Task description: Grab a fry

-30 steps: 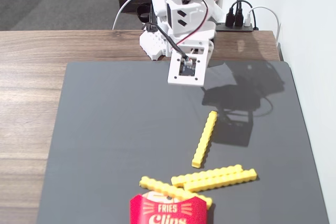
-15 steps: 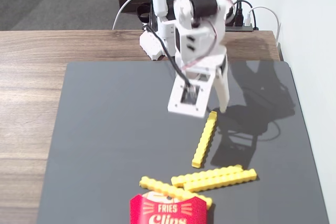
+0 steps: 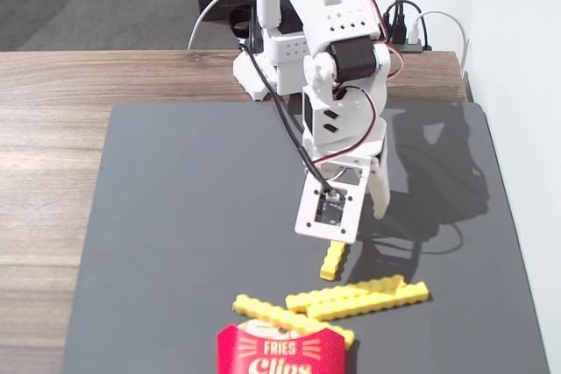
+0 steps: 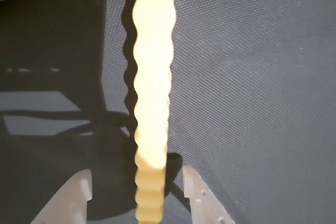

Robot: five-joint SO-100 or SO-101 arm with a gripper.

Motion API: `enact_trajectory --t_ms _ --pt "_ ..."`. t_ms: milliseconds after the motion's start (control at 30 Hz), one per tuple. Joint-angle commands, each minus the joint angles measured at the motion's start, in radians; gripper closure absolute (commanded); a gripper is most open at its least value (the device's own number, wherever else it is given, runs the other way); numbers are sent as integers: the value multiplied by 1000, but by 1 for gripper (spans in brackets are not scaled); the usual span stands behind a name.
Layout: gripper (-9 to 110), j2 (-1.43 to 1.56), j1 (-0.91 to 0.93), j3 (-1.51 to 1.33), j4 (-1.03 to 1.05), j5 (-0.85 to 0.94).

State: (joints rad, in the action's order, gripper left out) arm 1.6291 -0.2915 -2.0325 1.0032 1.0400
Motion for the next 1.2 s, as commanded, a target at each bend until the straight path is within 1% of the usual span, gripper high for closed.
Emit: enact_trajectory --t_ms 0,267,400,467,533,833,1000,1167 --pt "79 -9 -15 54 -20 0" --pt "80 -52 -26 49 -48 -2" --pt "90 -55 -26 44 -52 -2" --pt "97 -55 -26 38 -55 -2" --pt "101 -54 -26 32 -55 3" --pt "101 41 -6 -6 15 61" --pt "101 172 40 -43 143 164" --pt "101 367 133 -95 273 299"
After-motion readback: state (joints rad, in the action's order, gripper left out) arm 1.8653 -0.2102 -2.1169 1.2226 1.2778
